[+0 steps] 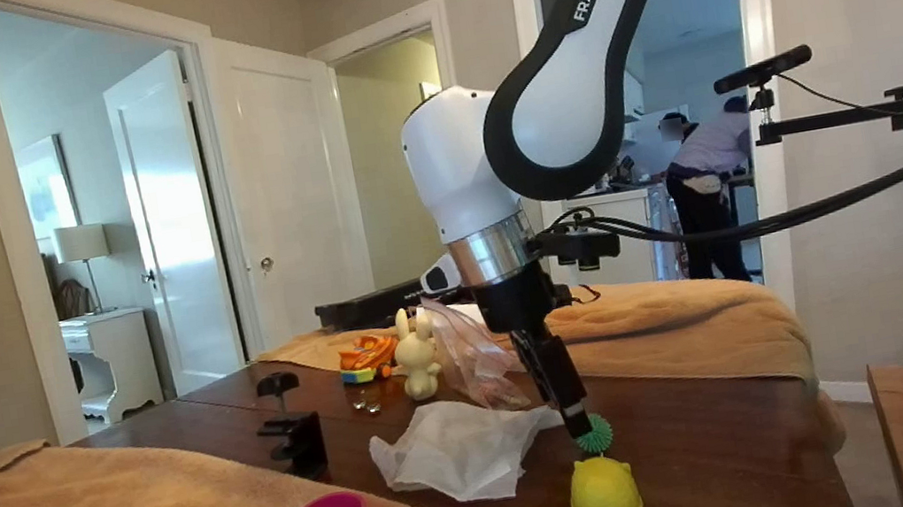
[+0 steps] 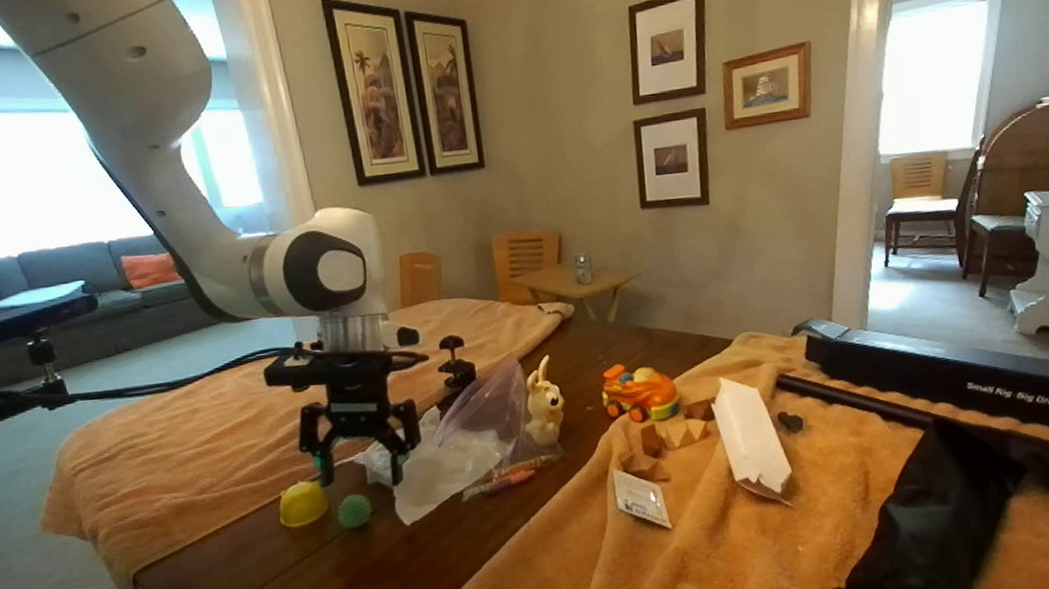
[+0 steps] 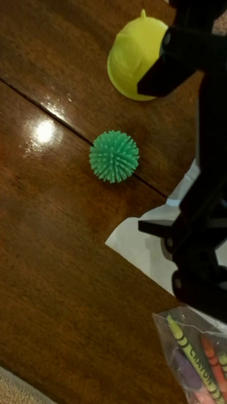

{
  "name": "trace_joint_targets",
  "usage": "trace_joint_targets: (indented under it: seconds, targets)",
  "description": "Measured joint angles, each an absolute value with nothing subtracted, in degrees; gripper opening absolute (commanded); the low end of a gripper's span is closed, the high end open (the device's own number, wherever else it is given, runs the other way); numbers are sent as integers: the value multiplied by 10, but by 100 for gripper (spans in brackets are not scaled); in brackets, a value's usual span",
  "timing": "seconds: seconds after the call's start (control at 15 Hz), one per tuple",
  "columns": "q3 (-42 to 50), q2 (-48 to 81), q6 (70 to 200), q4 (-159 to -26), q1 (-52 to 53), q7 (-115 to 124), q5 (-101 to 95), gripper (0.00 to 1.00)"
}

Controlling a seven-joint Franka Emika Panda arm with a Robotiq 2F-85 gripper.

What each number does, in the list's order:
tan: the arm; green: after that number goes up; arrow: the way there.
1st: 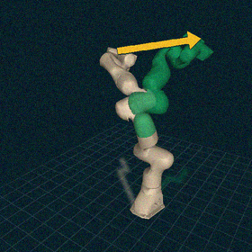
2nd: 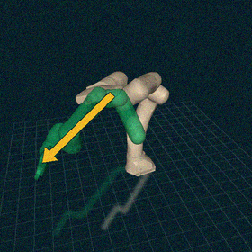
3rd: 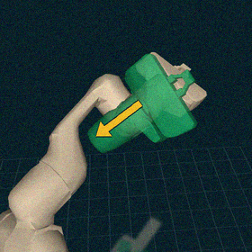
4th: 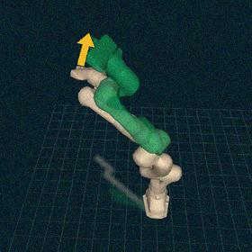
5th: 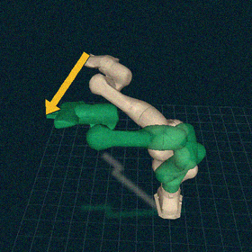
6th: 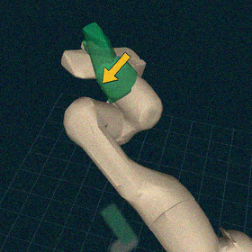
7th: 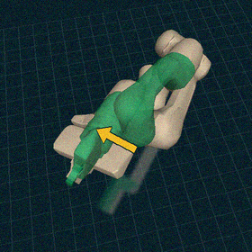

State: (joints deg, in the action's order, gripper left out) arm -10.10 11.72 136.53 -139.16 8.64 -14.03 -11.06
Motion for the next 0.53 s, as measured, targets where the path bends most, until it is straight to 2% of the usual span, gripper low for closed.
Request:
trace_joint_targets:
  seconds: [0.53]
  targets:
    - [-110, 132, 1341, -1383, 86, -168, -95, 100]
